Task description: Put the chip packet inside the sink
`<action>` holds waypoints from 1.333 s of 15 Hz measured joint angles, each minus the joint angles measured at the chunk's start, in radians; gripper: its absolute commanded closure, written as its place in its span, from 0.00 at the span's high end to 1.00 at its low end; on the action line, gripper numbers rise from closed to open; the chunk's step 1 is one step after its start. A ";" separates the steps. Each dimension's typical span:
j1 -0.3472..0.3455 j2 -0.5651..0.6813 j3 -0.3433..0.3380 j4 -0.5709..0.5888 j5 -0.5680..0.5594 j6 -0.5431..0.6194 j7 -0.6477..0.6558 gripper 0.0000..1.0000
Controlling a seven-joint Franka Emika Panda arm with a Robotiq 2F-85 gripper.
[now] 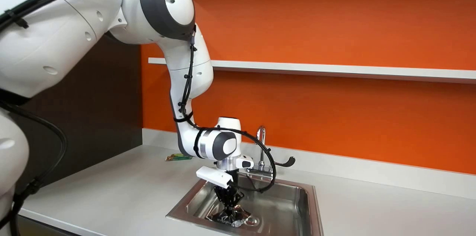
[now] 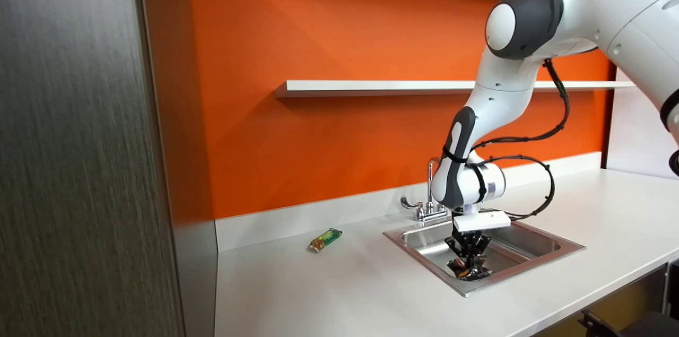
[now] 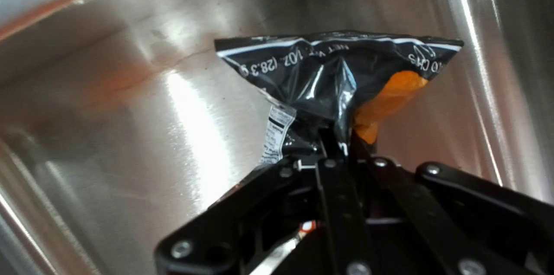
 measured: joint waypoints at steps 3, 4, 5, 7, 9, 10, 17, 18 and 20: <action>0.000 -0.001 0.000 0.000 0.000 0.000 0.000 0.65; 0.001 -0.003 0.000 0.000 0.000 0.000 0.000 0.72; 0.002 -0.008 0.000 0.000 0.000 0.000 0.000 0.80; 0.004 -0.024 0.000 -0.001 0.000 0.000 0.000 0.95; 0.004 -0.048 0.000 -0.006 0.000 0.000 0.000 1.00; 0.005 -0.061 0.000 -0.012 0.000 -0.001 0.000 1.00; 0.007 -0.194 0.022 -0.128 0.000 -0.006 -0.065 1.00; 0.007 -0.218 0.028 -0.154 0.000 -0.007 -0.078 1.00; 0.013 -0.274 0.032 -0.215 -0.002 -0.012 -0.095 1.00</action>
